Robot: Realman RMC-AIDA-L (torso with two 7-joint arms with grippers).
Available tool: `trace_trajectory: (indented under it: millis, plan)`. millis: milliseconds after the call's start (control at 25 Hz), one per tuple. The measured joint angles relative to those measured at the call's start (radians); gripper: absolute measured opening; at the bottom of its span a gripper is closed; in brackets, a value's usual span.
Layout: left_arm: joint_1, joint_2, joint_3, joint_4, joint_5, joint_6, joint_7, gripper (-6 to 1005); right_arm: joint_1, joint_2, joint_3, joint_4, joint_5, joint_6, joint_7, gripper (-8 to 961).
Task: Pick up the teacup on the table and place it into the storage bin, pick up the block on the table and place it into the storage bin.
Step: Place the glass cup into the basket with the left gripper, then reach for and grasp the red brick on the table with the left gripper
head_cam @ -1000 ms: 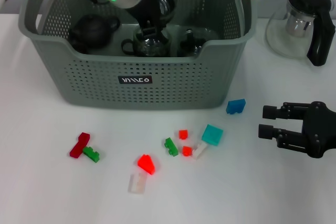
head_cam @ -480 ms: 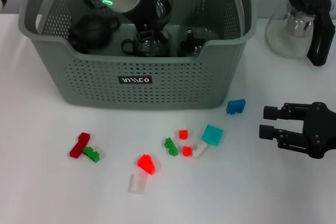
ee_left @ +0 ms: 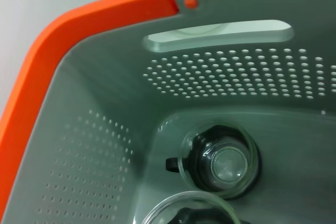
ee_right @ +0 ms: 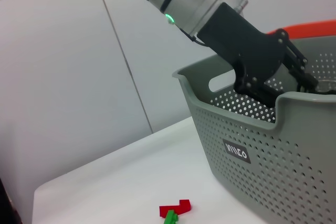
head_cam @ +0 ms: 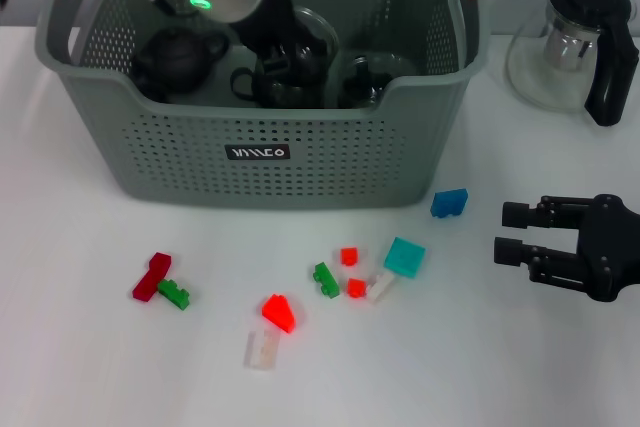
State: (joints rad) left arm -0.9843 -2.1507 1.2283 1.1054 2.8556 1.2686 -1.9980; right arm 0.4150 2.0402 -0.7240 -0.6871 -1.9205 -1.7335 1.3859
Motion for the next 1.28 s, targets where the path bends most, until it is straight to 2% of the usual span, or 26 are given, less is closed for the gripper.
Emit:
trace_trajectory:
  millis: [160, 240, 360, 480, 560, 600, 680, 800, 840, 880, 920, 960, 1080, 1160, 1280]
  plan:
    - [0.02, -0.005, -0.083, 0.057, -0.038, 0.04, 0.016, 425, -0.003, 0.0, 0.0, 0.0, 0.0, 0.0, 0.0, 534]
    - [0.044, -0.007, -0.142, 0.117, -0.11, 0.082, 0.042, 425, -0.003, 0.0, 0.0, 0.0, 0.0, 0.0, -0.001, 534]
    - [0.09, 0.004, -0.273, 0.214, -0.318, 0.176, 0.071, 425, -0.002, 0.0, 0.0, 0.0, 0.0, 0.0, -0.001, 534]
    - [0.147, 0.033, -0.45, 0.24, -0.611, 0.26, 0.066, 425, 0.001, 0.0, 0.0, 0.0, 0.0, 0.0, -0.001, 534]
    - [0.199, 0.051, -0.558, 0.193, -0.817, 0.307, 0.057, 425, 0.002, 0.0, 0.0, 0.0, 0.0, 0.0, 0.0, 534]
    - [0.226, 0.055, -0.592, 0.16, -0.908, 0.335, 0.058, 425, 0.002, 0.0, 0.0, 0.0, 0.0, 0.0, 0.0, 534]
    - [0.302, 0.077, -0.626, 0.052, -1.108, 0.444, 0.115, 425, 0.002, 0.0, 0.0, 0.0, 0.001, 0.0, 0.0, 534]
    - [0.383, 0.084, -0.655, -0.081, -1.232, 0.595, 0.239, 426, 0.003, 0.0, 0.0, 0.0, 0.004, 0.0, 0.0, 534]
    - [0.416, 0.074, -0.672, -0.108, -1.24, 0.633, 0.283, 426, 0.005, 0.0, 0.0, 0.0, 0.005, 0.0, 0.0, 534]
    - [0.416, 0.074, -0.672, -0.108, -1.24, 0.633, 0.283, 426, 0.007, 0.0, 0.0, 0.0, 0.005, 0.0, 0.0, 534]
    - [0.45, 0.062, -0.683, -0.121, -1.233, 0.658, 0.33, 426, 0.008, 0.0, 0.0, 0.0, 0.005, 0.0, 0.0, 534]
    - [0.531, 0.029, -0.69, -0.115, -1.172, 0.676, 0.437, 426, 0.011, 0.0, 0.0, 0.0, 0.005, 0.001, -0.001, 534]
    - [0.623, -0.002, -0.706, -0.077, -1.051, 0.684, 0.563, 426, 0.017, 0.004, 0.0, 0.0, 0.001, 0.003, -0.003, 534]
    - [0.66, -0.013, -0.739, -0.058, -0.965, 0.687, 0.61, 426, 0.017, 0.005, -0.001, 0.0, 0.001, 0.004, -0.001, 534]
    - [0.688, -0.016, -0.81, -0.056, -0.846, 0.682, 0.65, 426, 0.017, 0.006, -0.002, 0.0, 0.0, 0.003, 0.0, 534]
